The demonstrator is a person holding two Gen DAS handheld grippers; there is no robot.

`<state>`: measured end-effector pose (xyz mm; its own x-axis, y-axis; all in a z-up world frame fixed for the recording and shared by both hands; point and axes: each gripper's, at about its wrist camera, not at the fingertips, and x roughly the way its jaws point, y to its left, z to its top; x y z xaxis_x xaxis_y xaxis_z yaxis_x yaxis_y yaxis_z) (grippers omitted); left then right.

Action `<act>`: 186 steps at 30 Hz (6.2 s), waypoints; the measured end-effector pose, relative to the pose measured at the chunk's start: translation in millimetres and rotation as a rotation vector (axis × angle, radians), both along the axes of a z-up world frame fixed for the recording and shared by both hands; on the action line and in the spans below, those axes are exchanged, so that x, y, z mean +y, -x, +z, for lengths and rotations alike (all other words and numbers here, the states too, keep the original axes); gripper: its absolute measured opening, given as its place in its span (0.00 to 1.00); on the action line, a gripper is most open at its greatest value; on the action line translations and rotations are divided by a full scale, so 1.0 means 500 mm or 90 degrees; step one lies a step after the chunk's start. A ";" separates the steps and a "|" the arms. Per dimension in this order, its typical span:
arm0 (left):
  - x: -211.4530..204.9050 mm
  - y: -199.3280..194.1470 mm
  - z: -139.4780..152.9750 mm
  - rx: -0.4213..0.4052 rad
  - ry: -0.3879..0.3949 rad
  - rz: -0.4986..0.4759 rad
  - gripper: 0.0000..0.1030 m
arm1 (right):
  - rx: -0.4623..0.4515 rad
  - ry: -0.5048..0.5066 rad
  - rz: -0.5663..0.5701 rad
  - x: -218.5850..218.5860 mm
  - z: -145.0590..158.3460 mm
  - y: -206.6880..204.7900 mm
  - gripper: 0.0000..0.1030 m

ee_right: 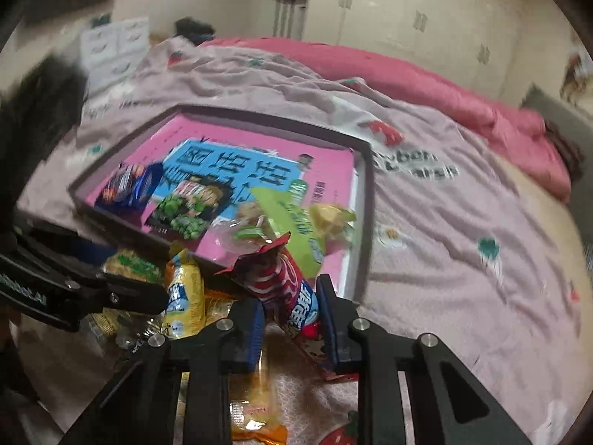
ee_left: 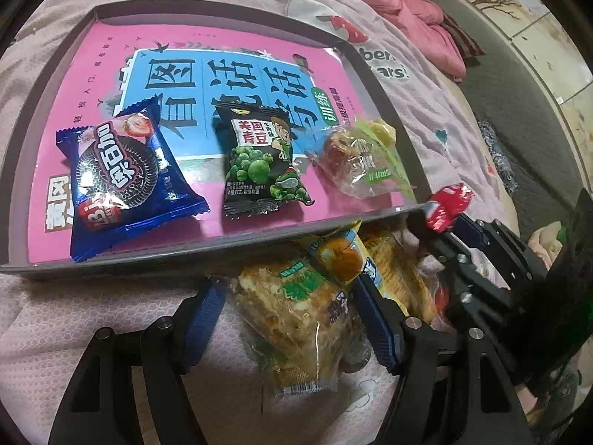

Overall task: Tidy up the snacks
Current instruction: 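Grasp the clear cracker bag with the left gripper while the right gripper grasps the red candy-stick pack, then lift both held snacks and carry them over the tray, then lower the cracker bag into the tray with the left gripper while the right gripper releases the candy-stick pack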

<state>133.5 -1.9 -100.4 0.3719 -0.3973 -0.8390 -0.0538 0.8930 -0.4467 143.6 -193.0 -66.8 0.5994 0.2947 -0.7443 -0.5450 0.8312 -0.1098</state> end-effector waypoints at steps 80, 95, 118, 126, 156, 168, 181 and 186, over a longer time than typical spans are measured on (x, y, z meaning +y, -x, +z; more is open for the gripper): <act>0.064 0.027 0.193 -0.222 -0.137 0.058 0.46 | -0.012 -0.330 -0.002 -0.059 0.122 -0.074 0.25; 0.065 -0.002 0.155 -0.205 -0.166 0.052 0.46 | 0.020 -0.306 -0.012 -0.045 0.087 -0.108 0.25; 0.070 -0.022 0.109 -0.183 -0.168 0.047 0.47 | 0.081 -0.271 -0.026 -0.021 0.026 -0.145 0.26; 0.072 -0.023 0.104 -0.185 -0.158 0.043 0.47 | 0.097 -0.254 -0.026 -0.010 0.006 -0.155 0.26; 0.077 -0.043 0.085 -0.197 -0.189 0.032 0.47 | 0.091 -0.237 -0.040 -0.008 -0.002 -0.155 0.29; 0.073 -0.043 0.086 -0.193 -0.188 0.026 0.48 | 0.084 -0.237 -0.039 -0.008 0.006 -0.153 0.37; 0.073 -0.041 0.088 -0.194 -0.193 0.026 0.48 | 0.083 -0.239 -0.041 -0.011 0.009 -0.153 0.38; 0.074 -0.037 0.096 -0.199 -0.197 0.029 0.53 | 0.079 -0.241 -0.039 -0.012 0.012 -0.152 0.38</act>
<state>152.0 35.1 -52.3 0.6381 -0.1220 -0.7602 -0.0010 0.9872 -0.1592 219.5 -199.1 -60.7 0.5366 0.5283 -0.6580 -0.4830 0.8317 0.2739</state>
